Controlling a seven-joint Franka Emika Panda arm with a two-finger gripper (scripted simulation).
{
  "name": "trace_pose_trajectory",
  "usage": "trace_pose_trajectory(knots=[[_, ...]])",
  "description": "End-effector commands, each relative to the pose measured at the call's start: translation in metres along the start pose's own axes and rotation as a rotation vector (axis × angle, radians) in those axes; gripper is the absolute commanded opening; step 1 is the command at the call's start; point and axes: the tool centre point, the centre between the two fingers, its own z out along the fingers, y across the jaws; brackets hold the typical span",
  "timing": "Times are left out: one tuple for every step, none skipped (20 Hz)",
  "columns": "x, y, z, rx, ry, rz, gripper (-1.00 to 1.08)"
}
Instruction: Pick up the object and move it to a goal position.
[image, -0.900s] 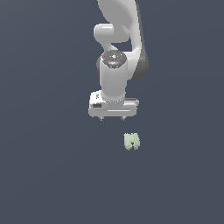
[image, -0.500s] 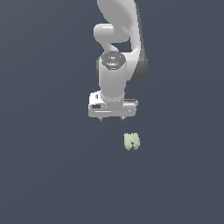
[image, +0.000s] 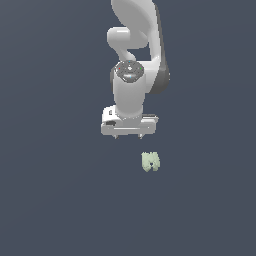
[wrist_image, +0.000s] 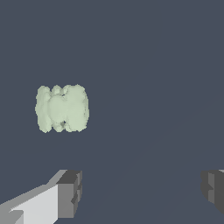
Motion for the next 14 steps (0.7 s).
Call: trace_pose_trajectory(knots=[[0.003, -0.005, 0.004, 0.0, 0.0, -0.003, 1.0], [0.005, -0.009, 0.006, -0.001, 0.001, -0.004, 1.0], [0.008, -0.012, 0.008, -0.001, 0.002, -0.006, 1.0], [0.01, -0.016, 0.011, -0.001, 0.003, -0.008, 1.0], [0.013, -0.021, 0.014, -0.001, 0.004, -0.009, 1.0], [0.016, -0.026, 0.018, -0.001, 0.005, -0.011, 1.0], [0.02, -0.031, 0.022, -0.001, 0.006, -0.014, 1.0], [0.023, -0.037, 0.026, -0.001, 0.007, -0.016, 1.0], [0.026, -0.044, 0.031, 0.0, 0.008, -0.018, 1.0], [0.03, -0.051, 0.036, 0.001, 0.01, -0.021, 1.0], [0.033, -0.058, 0.041, 0.001, 0.011, -0.023, 1.0], [0.036, -0.065, 0.045, 0.002, 0.013, -0.025, 1.0], [0.039, -0.071, 0.05, 0.003, 0.014, -0.027, 1.0], [0.041, -0.076, 0.054, 0.004, 0.015, -0.029, 1.0]])
